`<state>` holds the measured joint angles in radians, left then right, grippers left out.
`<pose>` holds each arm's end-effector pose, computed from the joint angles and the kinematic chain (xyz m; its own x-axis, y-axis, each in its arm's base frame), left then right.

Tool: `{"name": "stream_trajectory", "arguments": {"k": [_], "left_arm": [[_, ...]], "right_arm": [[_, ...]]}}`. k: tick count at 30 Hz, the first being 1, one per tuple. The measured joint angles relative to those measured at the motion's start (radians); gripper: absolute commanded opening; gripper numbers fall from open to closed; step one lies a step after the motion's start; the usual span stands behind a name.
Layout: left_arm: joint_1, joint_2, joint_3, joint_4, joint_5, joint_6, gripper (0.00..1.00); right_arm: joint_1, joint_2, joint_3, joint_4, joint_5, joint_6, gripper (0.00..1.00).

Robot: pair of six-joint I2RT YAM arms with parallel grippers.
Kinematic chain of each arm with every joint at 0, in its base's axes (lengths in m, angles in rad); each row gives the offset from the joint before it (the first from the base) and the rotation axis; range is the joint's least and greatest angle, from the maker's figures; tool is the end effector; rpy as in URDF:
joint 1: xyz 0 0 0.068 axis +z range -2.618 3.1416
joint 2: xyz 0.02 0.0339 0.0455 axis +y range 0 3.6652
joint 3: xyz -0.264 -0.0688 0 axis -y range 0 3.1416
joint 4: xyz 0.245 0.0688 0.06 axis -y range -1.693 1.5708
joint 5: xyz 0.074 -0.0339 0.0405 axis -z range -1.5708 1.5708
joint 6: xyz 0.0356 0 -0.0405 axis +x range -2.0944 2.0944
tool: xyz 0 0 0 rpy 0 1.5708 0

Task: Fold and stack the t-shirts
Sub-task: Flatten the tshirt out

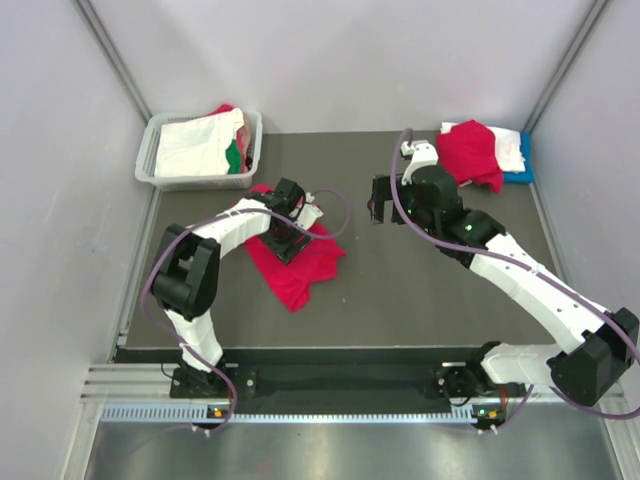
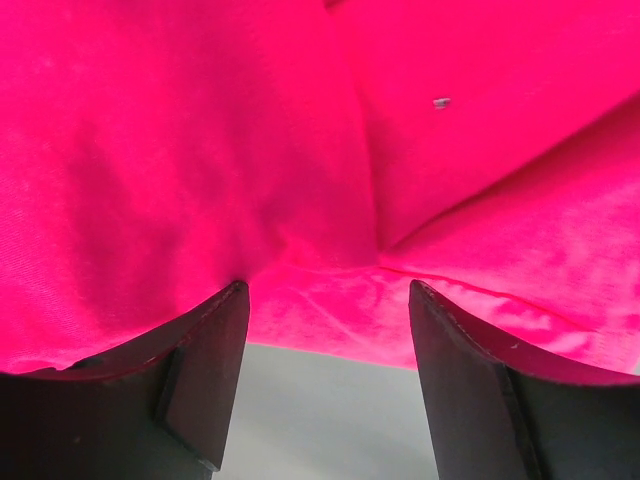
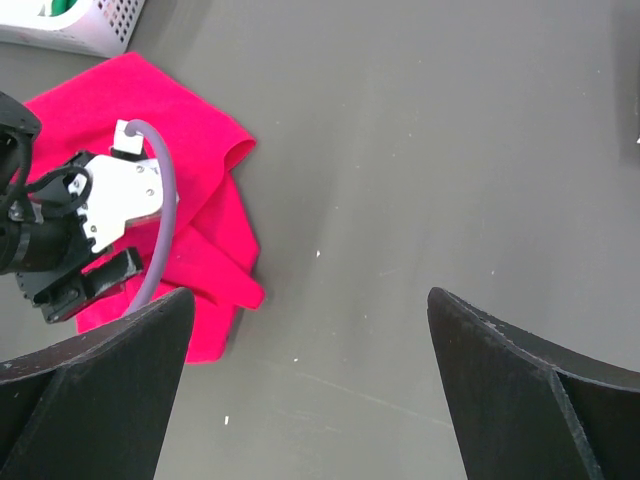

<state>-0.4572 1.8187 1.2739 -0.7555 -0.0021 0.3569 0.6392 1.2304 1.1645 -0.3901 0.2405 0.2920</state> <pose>0.3183 -0.1565 0.1882 -0.6561 0.7122 -0.2497 0.7152 0.6924 0.0953 0.2280 0.1589 0.3583 -0.4558 0.0095 -0.8900 -0.2888 0.9443 0.1580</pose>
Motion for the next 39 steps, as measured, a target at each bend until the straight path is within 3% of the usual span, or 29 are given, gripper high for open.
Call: {"name": "stream_trajectory", "arguments": {"k": [8,12,14,22,32,34,35,36,39], "left_arm": [[0.001,0.04,0.0,0.013,-0.045,0.0,0.65],[0.001,0.056,0.016,0.008,-0.045,-0.002,0.46],[0.001,0.058,0.04,0.004,-0.044,-0.01,0.43],[0.002,0.057,0.127,0.002,-0.019,-0.027,0.43],[0.003,0.037,0.043,0.008,0.061,-0.042,0.41],[0.003,0.037,0.026,0.007,0.066,-0.04,0.33],[0.003,0.037,0.021,0.005,0.066,-0.039,0.24],[0.003,0.037,0.015,0.005,0.068,-0.036,0.04],[0.005,0.037,0.01,0.004,0.071,-0.035,0.0]], "right_arm": [[0.0,0.0,0.0,0.0,-0.007,0.0,1.0],[0.0,0.0,0.0,0.0,-0.011,0.0,1.0],[0.0,0.0,0.0,0.0,-0.014,0.0,1.0],[0.0,0.0,0.0,0.0,-0.02,0.0,0.99],[0.0,0.0,0.0,0.0,-0.019,-0.001,1.0],[0.0,0.0,0.0,0.0,-0.018,-0.001,1.0],[0.0,0.0,0.0,0.0,-0.018,-0.001,1.0],[0.0,0.0,0.0,0.0,-0.018,-0.001,1.0],[0.0,0.0,0.0,0.0,-0.018,-0.001,1.0]]}}
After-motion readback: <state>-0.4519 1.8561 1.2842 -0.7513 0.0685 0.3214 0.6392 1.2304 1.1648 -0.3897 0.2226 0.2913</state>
